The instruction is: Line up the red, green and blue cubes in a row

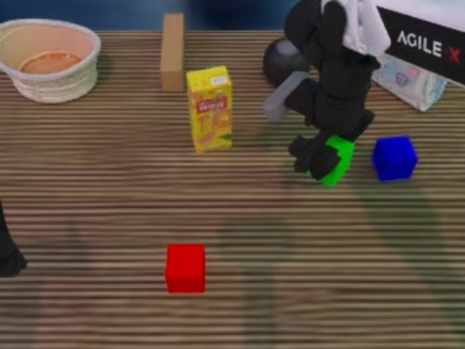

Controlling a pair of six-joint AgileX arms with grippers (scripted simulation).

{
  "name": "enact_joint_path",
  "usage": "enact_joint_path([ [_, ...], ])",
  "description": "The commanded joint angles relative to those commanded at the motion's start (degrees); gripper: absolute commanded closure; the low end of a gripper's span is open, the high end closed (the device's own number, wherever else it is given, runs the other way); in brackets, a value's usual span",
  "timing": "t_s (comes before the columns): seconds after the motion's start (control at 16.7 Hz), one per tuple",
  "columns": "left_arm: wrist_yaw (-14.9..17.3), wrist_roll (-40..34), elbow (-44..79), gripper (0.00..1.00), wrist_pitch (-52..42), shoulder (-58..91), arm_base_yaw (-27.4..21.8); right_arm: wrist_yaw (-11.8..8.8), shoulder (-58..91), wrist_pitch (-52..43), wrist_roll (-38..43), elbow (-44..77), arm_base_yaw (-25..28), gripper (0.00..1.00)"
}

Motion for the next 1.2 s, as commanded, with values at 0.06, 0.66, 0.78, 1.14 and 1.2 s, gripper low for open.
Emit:
enact_joint_path([
  [0.06, 0.0, 0.0, 0.0, 0.0, 0.0, 0.0, 0.0, 0.0, -0.49, -1.33, -0.02, 1.12, 0.07, 1.0],
  [0.66, 0.0, 0.0, 0.0, 0.0, 0.0, 0.0, 0.0, -0.12, -4.26, -1.12, -3.9, -2.49, 5.59, 1.0],
  [0.78, 0.0, 0.0, 0.0, 0.0, 0.0, 0.0, 0.0, -0.18, -7.0, -0.42, -7.0, -5.97, 10.14, 1.0],
  [1.14, 0.0, 0.0, 0.0, 0.0, 0.0, 0.0, 0.0, -0.35, -13.94, 1.34, -15.05, -14.76, 21.94, 1.0],
  [1.2, 0.0, 0.0, 0.0, 0.0, 0.0, 0.0, 0.0, -0.35, -14.18, 1.41, -15.31, -15.04, 22.28, 1.0],
])
